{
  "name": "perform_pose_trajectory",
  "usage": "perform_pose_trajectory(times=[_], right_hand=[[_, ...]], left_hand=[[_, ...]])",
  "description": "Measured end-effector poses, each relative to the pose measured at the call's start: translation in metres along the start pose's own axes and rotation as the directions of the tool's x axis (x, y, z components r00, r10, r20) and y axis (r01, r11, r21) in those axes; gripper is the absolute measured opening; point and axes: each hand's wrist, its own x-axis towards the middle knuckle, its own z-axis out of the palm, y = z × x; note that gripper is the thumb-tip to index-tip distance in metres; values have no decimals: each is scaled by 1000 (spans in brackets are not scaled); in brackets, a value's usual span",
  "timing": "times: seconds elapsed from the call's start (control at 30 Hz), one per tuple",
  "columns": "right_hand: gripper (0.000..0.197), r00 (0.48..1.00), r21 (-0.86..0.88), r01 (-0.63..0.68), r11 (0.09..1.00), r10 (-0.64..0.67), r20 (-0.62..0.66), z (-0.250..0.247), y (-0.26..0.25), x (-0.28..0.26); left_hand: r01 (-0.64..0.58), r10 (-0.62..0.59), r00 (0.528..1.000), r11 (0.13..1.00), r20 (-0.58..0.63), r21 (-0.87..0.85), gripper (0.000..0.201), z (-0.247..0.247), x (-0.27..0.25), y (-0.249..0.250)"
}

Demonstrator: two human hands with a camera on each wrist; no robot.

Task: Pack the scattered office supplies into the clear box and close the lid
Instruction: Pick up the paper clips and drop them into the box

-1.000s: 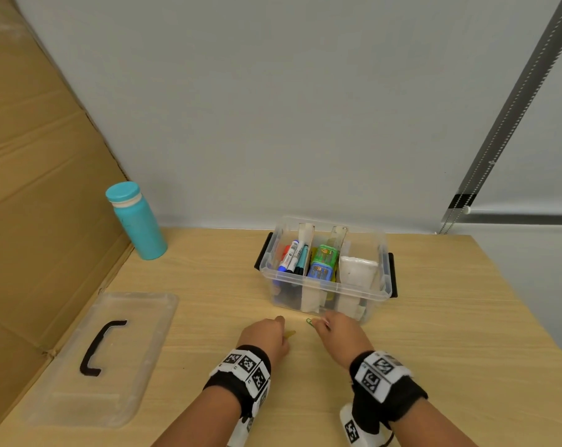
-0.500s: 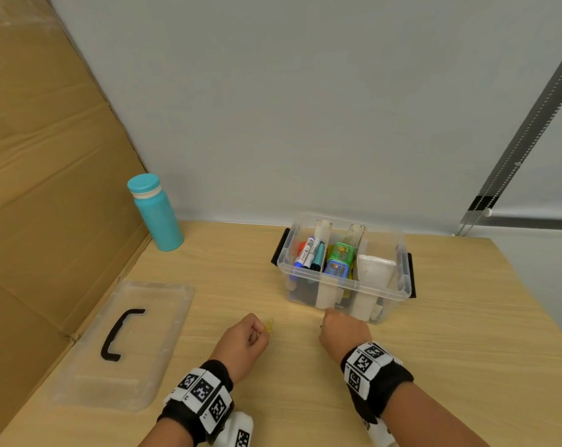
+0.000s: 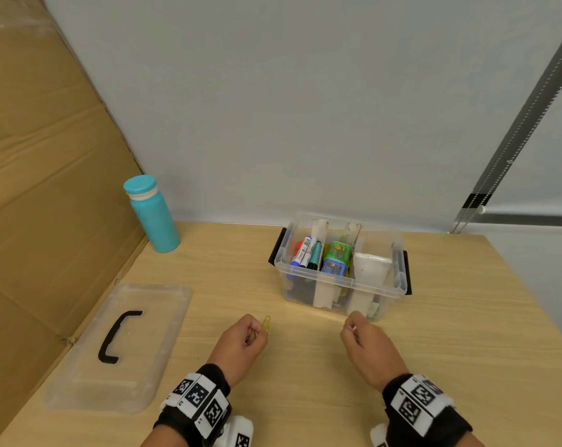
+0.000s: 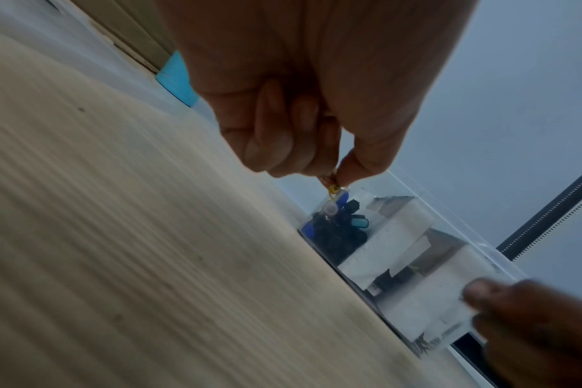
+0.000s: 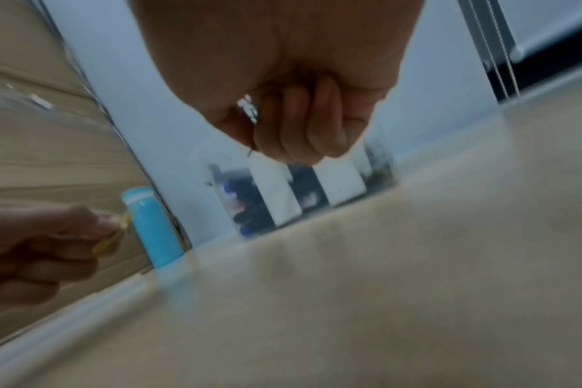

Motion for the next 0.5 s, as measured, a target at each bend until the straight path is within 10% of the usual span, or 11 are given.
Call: perform_pose_trajectory(times=[0.27,0.5], right_hand=[[8,889,-116,176,977,-209,-407,-90,-38,21],[30,990,-507,-122,853,143,1,-103,-44,74]], left_hand=[[-21,22,1000,999,10,-31,16,9,6,14],[-16,18,1000,999,26,-46,14,11,3,21]])
